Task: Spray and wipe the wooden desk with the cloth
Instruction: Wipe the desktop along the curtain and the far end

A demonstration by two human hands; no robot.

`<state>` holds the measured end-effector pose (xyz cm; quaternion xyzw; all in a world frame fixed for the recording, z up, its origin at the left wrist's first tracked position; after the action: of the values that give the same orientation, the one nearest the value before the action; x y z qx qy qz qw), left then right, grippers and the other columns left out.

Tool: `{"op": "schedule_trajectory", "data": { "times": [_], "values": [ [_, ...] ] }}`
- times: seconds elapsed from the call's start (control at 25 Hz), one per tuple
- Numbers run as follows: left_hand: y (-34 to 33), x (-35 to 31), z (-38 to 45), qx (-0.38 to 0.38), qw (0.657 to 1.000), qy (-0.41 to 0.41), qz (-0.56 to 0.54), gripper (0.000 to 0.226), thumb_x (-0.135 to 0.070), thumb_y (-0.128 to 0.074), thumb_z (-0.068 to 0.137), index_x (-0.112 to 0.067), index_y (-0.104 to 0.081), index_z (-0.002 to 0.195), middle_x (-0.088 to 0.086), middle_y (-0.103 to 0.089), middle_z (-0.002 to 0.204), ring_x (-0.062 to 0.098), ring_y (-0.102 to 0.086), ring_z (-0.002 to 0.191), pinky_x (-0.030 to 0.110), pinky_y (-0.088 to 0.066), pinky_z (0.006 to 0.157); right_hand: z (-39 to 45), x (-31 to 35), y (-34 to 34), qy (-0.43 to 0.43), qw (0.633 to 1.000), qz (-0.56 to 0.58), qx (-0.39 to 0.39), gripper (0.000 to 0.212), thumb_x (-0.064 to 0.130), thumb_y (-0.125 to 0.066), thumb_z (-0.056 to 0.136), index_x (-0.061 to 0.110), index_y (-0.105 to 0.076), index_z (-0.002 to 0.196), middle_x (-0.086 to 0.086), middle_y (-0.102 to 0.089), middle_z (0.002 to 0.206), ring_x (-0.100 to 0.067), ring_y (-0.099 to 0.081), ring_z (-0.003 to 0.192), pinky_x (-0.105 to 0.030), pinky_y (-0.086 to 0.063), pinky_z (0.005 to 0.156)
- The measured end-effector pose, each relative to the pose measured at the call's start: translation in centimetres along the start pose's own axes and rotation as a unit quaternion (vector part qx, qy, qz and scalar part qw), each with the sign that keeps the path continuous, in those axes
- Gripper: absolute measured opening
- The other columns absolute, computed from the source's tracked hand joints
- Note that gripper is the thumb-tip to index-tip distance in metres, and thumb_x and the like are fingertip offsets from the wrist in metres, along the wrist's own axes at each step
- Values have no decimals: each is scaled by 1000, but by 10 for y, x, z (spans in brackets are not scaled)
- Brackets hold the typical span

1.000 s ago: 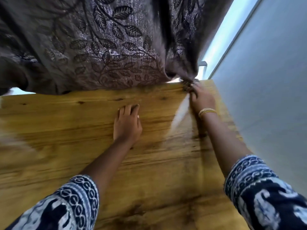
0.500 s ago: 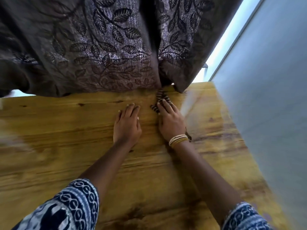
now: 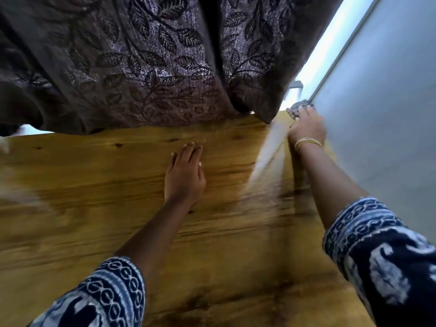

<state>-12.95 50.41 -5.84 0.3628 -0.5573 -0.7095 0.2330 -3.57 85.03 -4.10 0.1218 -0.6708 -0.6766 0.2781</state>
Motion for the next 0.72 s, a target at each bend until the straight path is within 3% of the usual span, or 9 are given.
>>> {"op": "schedule_trajectory", "data": {
  "times": [0.12,0.24,0.36,0.44,0.52,0.6,0.72],
  "values": [
    [1,-1,0,-6,1000,-1,8,49,-22,-39,96,-18,-41,145,3,-37,153,19,-31,142,45,-26,117,-35,36,1,-42,998,37,-9,49,22,-46,92,15,-45,141,-9,-38,150,-30,-37,134,-39,-34,111],
    [1,-2,-1,-3,1000,0,11,49,-22,-38,96,-18,-41,145,3,-36,153,19,-31,143,45,-26,117,-99,101,-13,140,989,50,-7,53,23,-47,91,16,-44,143,-5,-40,151,-26,-37,134,-38,-37,108],
    [4,-3,-1,-8,1000,0,6,48,-20,-39,96,-17,-43,144,4,-38,152,21,-33,142,45,-27,116,-134,134,-22,335,940,63,34,49,25,-49,93,19,-49,142,-1,-45,149,-26,-41,134,-38,-39,110],
    [5,-3,-2,-10,1000,-4,-2,48,-19,-40,96,-16,-44,144,4,-39,152,21,-33,142,45,-26,117,-116,116,-17,379,922,69,49,45,25,-50,95,21,-53,139,-2,-49,146,-27,-45,132,-37,-38,110],
    [4,-1,-3,-11,1000,-3,-8,48,-19,-40,97,-17,-43,145,3,-38,153,20,-32,143,45,-24,118,-83,71,-10,315,947,62,14,44,23,-50,93,23,-55,137,-4,-52,143,-29,-49,128,-35,-40,106],
    [3,0,-2,-8,1000,2,-7,48,-21,-39,98,-18,-41,146,2,-36,154,19,-30,144,43,-22,119,-51,16,-2,186,981,50,-31,45,21,-49,92,20,-55,137,-6,-51,144,-28,-48,129,-33,-35,108],
    [0,1,-2,-3,1000,4,0,49,-22,-38,98,-19,-39,147,2,-33,156,19,-27,145,43,-21,120,-32,-19,8,73,996,29,-34,46,20,-46,95,15,-50,141,-8,-43,150,-30,-42,134,-36,-30,112]
  ]
}}
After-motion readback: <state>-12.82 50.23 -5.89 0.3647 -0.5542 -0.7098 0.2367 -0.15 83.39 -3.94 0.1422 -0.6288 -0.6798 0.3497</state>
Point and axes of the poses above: each hand's wrist, its own z-axis towards the middle knuckle, its own y-axis out of the back of the hand, x = y × z, the point moved 6 cm from there along z, towards the middle knuckle
